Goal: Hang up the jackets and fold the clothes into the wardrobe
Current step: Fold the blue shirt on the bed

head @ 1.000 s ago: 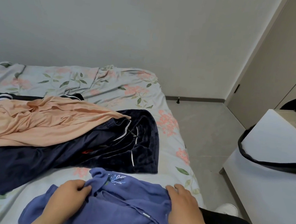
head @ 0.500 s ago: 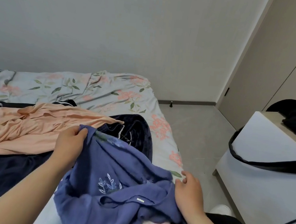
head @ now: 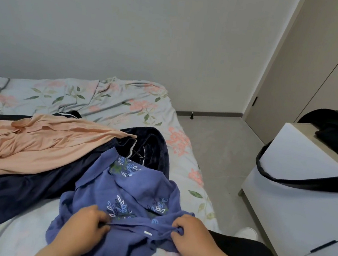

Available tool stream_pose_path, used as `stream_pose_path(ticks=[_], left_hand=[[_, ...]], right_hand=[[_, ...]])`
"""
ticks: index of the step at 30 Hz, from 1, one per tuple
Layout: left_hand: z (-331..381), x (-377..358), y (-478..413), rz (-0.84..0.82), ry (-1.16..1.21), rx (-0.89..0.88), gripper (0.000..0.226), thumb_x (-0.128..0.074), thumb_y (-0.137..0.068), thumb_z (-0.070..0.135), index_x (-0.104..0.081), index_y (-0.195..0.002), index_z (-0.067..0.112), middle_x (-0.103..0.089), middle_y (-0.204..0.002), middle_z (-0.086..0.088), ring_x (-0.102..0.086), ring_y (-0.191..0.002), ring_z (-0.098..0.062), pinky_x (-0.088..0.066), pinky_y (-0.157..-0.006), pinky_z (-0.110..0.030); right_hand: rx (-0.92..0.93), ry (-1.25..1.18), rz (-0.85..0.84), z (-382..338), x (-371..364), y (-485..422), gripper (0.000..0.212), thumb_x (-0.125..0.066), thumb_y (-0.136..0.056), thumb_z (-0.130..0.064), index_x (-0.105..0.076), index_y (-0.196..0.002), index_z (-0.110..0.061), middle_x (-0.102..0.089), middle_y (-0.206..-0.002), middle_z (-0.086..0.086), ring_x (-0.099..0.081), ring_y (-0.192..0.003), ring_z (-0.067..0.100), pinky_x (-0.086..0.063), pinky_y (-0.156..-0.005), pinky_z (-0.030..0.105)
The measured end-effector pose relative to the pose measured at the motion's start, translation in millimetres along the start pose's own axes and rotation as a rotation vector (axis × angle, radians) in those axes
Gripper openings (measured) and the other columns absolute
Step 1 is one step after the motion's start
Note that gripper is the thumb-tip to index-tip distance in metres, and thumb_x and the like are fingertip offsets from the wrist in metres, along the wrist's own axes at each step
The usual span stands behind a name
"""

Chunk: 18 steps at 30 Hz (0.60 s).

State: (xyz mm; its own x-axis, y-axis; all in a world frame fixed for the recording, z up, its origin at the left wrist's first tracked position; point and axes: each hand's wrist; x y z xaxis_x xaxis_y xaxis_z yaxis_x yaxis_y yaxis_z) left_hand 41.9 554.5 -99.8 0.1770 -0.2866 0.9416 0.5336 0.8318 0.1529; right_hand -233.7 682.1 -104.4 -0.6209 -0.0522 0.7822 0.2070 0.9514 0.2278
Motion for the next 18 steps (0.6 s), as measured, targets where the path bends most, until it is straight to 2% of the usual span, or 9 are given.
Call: stream_pose_path(ticks=[2, 4, 8, 9, 11, 13, 14, 16, 18], left_hand=[[4, 9, -3, 0.17, -0.089, 0.068, 0.016, -0.06, -0.075, 0.047, -0.075, -0.082, 0.044, -0.049, -0.073, 0.006, -0.061, -0.081, -0.027, -0.048, -0.07, -0.034], [20, 23, -3, 0.299, -0.117, 0.085, 0.013, -0.062, -0.07, 0.043, -0.074, -0.074, 0.048, -0.048, -0.066, 0.005, -0.058, -0.069, -0.031, -0.047, -0.061, -0.034], [54, 45, -6, 0.25, 0.303, 0.044, 0.03, -0.061, -0.088, 0.02, -0.073, -0.074, 0.043, -0.059, -0.068, 0.002, -0.055, -0.072, -0.01, -0.051, -0.068, -0.034], [62, 51, -5, 0.225, 0.449, -0.001, 0.033, -0.06, -0.088, 0.012, -0.072, -0.072, 0.037, -0.063, -0.071, 0.006, -0.057, -0.071, -0.008, -0.051, -0.068, -0.03], [77, 62, -3, 0.217, 0.769, -0.062, 0.041, -0.061, -0.086, -0.001, -0.076, -0.076, 0.036, -0.068, -0.083, 0.01, -0.061, -0.072, -0.003, -0.048, -0.07, -0.018], [88, 73, -1, 0.117, 1.072, -0.152, 0.022, -0.069, -0.081, 0.001, -0.076, -0.08, 0.021, -0.067, -0.088, 0.0, -0.061, -0.08, -0.013, -0.046, -0.077, -0.027], [93, 79, 0, 0.039, 1.219, -0.19, 0.008, -0.075, -0.074, 0.008, -0.075, -0.08, 0.013, -0.066, -0.088, -0.004, -0.06, -0.083, -0.02, -0.046, -0.078, -0.034], [98, 92, 0, -0.099, 1.442, -0.248, 0.03, -0.085, -0.057, 0.019, -0.073, -0.079, 0.003, -0.066, -0.091, -0.014, -0.061, -0.083, -0.028, -0.049, -0.075, -0.037], [108, 106, 2, -0.115, 1.53, -0.294, 0.047, -0.094, -0.046, 0.031, -0.074, -0.078, 0.003, -0.069, -0.088, -0.013, -0.065, -0.075, -0.024, -0.052, -0.063, -0.028]], right_hand=[[-0.035, -0.111, -0.001, -6, 3, 5, 0.014, -0.056, -0.075, -0.019, -0.058, -0.068, -0.008, -0.055, -0.072, 0.004, -0.047, -0.066, 0.011, -0.037, -0.061, 0.025], [0.004, -0.229, -0.187, -22, 8, 15, 0.016, -0.057, -0.07, -0.02, -0.058, -0.068, -0.004, -0.045, -0.064, 0.004, -0.039, -0.062, 0.009, -0.032, -0.06, 0.028], [0.029, -0.478, -0.623, -61, 28, 26, 0.028, -0.06, -0.084, -0.04, -0.07, -0.068, -0.02, -0.064, -0.067, -0.01, -0.059, -0.068, 0.0, -0.042, -0.065, 0.01], [0.004, -0.538, -0.577, -67, 34, 25, 0.032, -0.055, -0.087, -0.043, -0.073, -0.07, -0.024, -0.07, -0.072, -0.011, -0.064, -0.071, 0.0, -0.046, -0.066, 0.011], [-0.038, -0.569, -0.246, -76, 47, 18, 0.031, -0.052, -0.088, -0.038, -0.073, -0.073, -0.021, -0.071, -0.071, -0.008, -0.061, -0.063, 0.003, -0.052, -0.064, 0.026], [0.068, -0.473, 0.081, -84, 61, 10, 0.016, -0.056, -0.089, -0.023, -0.069, -0.092, -0.031, -0.069, -0.089, -0.01, -0.058, -0.074, 0.0, -0.053, -0.079, 0.038], [0.166, -0.468, 0.135, -90, 69, 9, 0.032, -0.059, -0.087, -0.02, -0.063, -0.103, -0.047, -0.065, -0.105, -0.021, -0.058, -0.088, -0.006, -0.052, -0.085, 0.03], [0.353, -0.516, 0.125, -104, 82, 11, 0.06, -0.065, -0.081, -0.021, -0.047, -0.111, -0.07, -0.052, -0.118, -0.043, -0.051, -0.109, -0.019, -0.042, -0.086, 0.005], [0.423, -0.524, 0.095, -111, 89, 8, 0.058, -0.067, -0.077, -0.017, -0.055, -0.111, -0.063, -0.057, -0.118, -0.039, -0.054, -0.109, -0.017, -0.042, -0.085, 0.003]])
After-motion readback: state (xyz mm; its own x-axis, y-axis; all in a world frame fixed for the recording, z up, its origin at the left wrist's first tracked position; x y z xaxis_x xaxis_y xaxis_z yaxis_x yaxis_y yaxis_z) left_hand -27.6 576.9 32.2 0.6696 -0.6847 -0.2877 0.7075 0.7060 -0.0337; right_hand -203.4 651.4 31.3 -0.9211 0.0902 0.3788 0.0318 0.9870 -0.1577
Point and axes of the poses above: each hand's wrist, its own y-axis away from the middle knuckle, its own x-axis out of the back of the hand, z = x × y
